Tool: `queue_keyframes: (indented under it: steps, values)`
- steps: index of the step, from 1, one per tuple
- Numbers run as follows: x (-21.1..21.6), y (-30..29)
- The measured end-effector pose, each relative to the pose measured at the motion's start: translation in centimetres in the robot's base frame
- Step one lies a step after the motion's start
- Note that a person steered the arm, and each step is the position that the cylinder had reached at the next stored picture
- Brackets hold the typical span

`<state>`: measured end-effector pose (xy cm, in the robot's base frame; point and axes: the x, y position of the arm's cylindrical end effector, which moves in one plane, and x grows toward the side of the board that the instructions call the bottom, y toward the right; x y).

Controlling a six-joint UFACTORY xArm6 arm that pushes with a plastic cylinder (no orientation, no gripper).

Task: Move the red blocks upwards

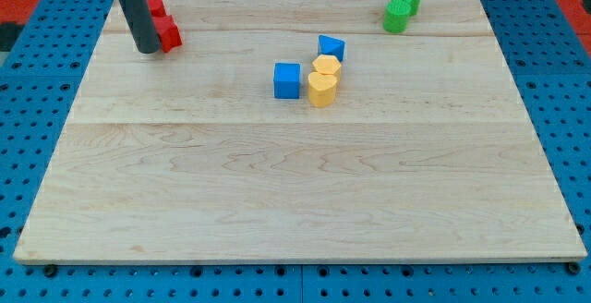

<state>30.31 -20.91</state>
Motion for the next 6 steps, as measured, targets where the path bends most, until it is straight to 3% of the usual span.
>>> queue_keyframes:
  steps: [1, 3, 4, 6]
  values:
    - [-1.0, -0.7]
    - [2.1, 0.2]
    - [1.8, 2.8]
    - [0.2, 1.2]
